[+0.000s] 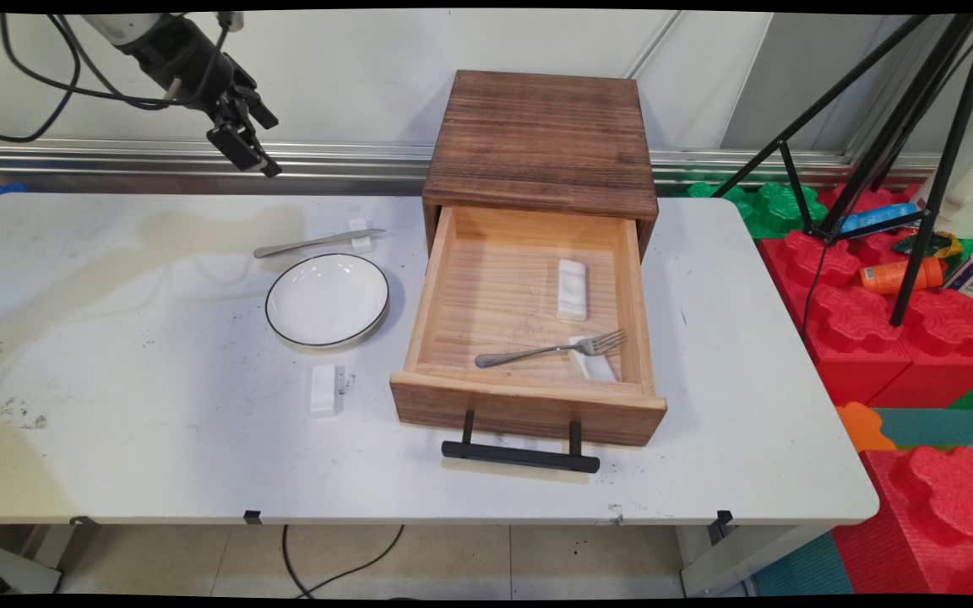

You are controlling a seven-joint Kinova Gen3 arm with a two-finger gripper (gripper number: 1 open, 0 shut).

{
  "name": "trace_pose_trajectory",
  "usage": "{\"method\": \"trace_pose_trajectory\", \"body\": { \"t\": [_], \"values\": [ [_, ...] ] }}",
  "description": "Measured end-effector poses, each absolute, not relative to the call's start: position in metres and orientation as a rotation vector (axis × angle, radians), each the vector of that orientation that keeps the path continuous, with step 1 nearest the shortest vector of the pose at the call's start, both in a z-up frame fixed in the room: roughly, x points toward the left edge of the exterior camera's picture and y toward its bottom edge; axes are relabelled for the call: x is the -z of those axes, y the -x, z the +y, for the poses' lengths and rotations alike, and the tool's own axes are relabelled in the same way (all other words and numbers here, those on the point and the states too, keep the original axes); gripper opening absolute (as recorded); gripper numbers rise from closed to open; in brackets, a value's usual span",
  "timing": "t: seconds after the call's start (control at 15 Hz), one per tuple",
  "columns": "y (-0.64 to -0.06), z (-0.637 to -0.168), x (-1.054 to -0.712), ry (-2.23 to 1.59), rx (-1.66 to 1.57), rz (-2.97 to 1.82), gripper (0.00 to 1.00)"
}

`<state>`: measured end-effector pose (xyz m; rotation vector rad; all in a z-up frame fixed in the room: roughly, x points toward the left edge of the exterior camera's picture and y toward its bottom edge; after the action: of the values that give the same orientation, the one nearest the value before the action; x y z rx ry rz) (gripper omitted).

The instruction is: Pick up the knife from the left of the white plate

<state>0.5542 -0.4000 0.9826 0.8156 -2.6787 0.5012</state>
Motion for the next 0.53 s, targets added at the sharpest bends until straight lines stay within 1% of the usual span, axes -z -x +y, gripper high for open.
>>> {"method": "trace_pose_trajectory", "body": {
  "t": [0.27, 0.53],
  "values": [
    [-0.562, -0.43, -0.96, -0.827, -0.473, -2.751, 1.0],
    [-0.563, -0.447, -0.939, -0.821, -0.422, -2.799, 1.0]
  ]
}}
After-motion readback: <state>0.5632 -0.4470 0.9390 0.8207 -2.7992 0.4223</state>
